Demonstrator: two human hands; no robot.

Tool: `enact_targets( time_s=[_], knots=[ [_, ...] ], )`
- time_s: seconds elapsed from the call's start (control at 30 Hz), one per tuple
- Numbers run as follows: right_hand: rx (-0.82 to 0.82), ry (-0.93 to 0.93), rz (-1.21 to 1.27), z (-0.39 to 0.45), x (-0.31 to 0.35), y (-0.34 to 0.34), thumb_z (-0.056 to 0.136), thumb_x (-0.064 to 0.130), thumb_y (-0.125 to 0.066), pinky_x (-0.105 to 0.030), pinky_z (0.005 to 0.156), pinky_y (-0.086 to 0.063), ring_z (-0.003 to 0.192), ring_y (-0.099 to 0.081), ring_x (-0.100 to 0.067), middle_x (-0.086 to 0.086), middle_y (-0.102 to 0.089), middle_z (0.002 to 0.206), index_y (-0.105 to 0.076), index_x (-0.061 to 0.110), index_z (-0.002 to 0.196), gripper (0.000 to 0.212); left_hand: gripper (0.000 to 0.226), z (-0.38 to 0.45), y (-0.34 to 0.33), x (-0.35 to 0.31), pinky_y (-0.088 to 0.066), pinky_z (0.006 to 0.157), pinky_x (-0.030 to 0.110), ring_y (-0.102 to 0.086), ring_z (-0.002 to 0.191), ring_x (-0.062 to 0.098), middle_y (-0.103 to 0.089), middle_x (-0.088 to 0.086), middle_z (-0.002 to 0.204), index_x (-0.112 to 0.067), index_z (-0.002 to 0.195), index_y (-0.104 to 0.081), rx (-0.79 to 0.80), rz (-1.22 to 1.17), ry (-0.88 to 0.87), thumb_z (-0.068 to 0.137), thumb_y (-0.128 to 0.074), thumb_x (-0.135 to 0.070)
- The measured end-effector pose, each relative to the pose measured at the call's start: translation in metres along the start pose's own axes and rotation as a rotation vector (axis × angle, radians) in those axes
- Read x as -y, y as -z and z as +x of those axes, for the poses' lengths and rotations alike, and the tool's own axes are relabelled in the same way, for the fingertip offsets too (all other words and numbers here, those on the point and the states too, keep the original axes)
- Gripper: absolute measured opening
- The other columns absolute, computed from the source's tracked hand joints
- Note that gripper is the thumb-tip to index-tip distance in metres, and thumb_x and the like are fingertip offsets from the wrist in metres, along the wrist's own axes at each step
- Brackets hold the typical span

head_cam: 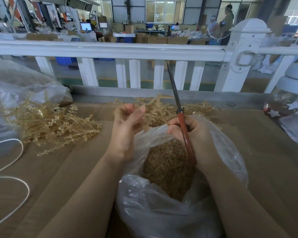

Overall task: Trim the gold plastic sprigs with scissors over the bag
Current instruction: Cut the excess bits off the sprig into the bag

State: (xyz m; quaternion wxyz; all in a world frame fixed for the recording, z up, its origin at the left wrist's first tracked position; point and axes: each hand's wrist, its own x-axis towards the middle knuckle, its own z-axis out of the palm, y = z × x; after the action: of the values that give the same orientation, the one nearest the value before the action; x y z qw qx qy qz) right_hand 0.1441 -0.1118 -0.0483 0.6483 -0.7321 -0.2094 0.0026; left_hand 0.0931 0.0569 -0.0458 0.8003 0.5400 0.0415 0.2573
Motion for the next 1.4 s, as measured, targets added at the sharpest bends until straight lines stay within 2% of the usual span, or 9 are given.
enact_targets(
  time_s=[0.1, 0.27, 0.43, 0.5, 0.63, 0.87, 1.23, 1.3, 1.4],
  knots=[
    [0.007, 0.010, -0.003, 0.000, 0.000, 0.000, 0.086, 0.009, -0.074, -0.006, 0.064, -0.048, 0.072, -0.067, -0.001, 0.009, -0.072, 0.077, -0.075, 0.012, 0.089, 0.004, 0.045, 0.000, 0.004, -0.005, -0.041, 0.093, 0.031, -0.062, 0.106, 0.012, -0.066, -0.004, 0.113, -0.017, 0.118, -0.062, 0.003, 0.149, -0.042, 0.078, -0.068, -0.037],
    [-0.007, 0.039, -0.024, 0.000, 0.000, -0.001, 0.089, 0.012, -0.071, -0.003, 0.066, -0.045, 0.073, -0.068, -0.004, 0.005, -0.073, 0.075, -0.074, 0.012, 0.082, 0.008, 0.034, 0.000, 0.006, -0.002, -0.041, 0.088, 0.010, -0.062, 0.108, 0.000, -0.074, -0.009, 0.111, -0.015, 0.101, -0.075, 0.114, 0.359, -0.164, 0.091, -0.049, -0.035],
    [-0.015, 0.012, 0.046, -0.001, 0.001, -0.001, 0.093, 0.016, -0.068, -0.009, 0.072, -0.048, 0.071, -0.068, -0.002, 0.003, -0.073, 0.072, -0.074, 0.011, 0.080, 0.015, 0.033, 0.003, 0.008, 0.001, -0.044, 0.097, 0.037, -0.067, 0.102, 0.025, -0.075, 0.010, 0.096, -0.006, 0.085, -0.072, 0.172, 0.322, -0.138, 0.085, -0.043, -0.023],
    [-0.016, 0.001, 0.075, -0.001, 0.001, 0.000, 0.094, 0.017, -0.067, -0.013, 0.066, -0.048, 0.061, -0.064, 0.000, 0.000, -0.073, 0.072, -0.074, 0.011, 0.078, 0.017, 0.022, 0.002, 0.008, 0.001, -0.047, 0.096, 0.040, -0.067, 0.098, 0.028, -0.075, 0.012, 0.093, -0.013, 0.084, -0.069, 0.241, 0.250, -0.116, 0.080, -0.050, -0.024],
    [-0.017, -0.001, 0.102, -0.002, 0.002, 0.000, 0.093, 0.016, -0.068, -0.010, 0.058, -0.047, 0.056, -0.061, 0.000, -0.002, -0.072, 0.070, -0.074, 0.011, 0.078, 0.017, 0.016, 0.002, 0.006, 0.002, -0.052, 0.086, 0.027, -0.068, 0.089, 0.020, -0.073, 0.004, 0.088, -0.018, 0.084, -0.069, 0.293, 0.194, -0.092, 0.076, -0.082, -0.015],
    [0.012, 0.007, 0.039, -0.001, 0.000, -0.001, 0.093, 0.018, -0.069, -0.007, 0.060, -0.046, 0.056, -0.064, 0.001, 0.003, -0.072, 0.066, -0.073, 0.009, 0.084, 0.013, 0.004, 0.001, 0.005, 0.000, -0.052, 0.081, 0.023, -0.061, 0.075, 0.011, -0.068, -0.004, 0.073, -0.012, 0.082, -0.069, 0.250, 0.213, -0.112, 0.084, -0.071, -0.016],
    [0.085, -0.009, -0.126, 0.000, -0.002, -0.003, 0.089, 0.028, -0.074, -0.011, 0.062, -0.050, 0.066, -0.068, -0.009, 0.003, -0.072, 0.069, -0.073, 0.016, 0.080, 0.014, 0.012, -0.002, -0.002, 0.001, -0.054, 0.079, 0.021, -0.072, 0.081, 0.012, -0.075, -0.001, 0.080, -0.027, 0.078, -0.076, 0.214, 0.214, -0.154, 0.085, -0.071, -0.019],
    [0.080, -0.007, -0.183, 0.000, -0.003, -0.005, 0.084, 0.034, -0.078, -0.010, 0.059, -0.048, 0.067, -0.066, 0.002, 0.017, -0.071, 0.072, -0.070, 0.027, 0.083, 0.011, 0.017, -0.002, -0.001, 0.002, -0.053, 0.077, 0.020, -0.071, 0.079, 0.011, -0.075, 0.000, 0.078, -0.024, 0.078, -0.075, 0.183, 0.242, -0.180, 0.090, -0.068, -0.014],
    [0.048, 0.036, -0.303, -0.003, -0.005, -0.007, 0.066, 0.070, -0.075, -0.019, 0.066, -0.049, 0.078, -0.064, 0.008, 0.030, -0.069, 0.082, -0.067, 0.038, 0.085, 0.039, 0.018, -0.001, 0.001, 0.003, -0.054, 0.077, 0.021, -0.069, 0.077, 0.011, -0.073, 0.000, 0.077, -0.019, 0.081, -0.073, 0.134, 0.248, -0.213, 0.094, -0.065, -0.009]
  ],
)
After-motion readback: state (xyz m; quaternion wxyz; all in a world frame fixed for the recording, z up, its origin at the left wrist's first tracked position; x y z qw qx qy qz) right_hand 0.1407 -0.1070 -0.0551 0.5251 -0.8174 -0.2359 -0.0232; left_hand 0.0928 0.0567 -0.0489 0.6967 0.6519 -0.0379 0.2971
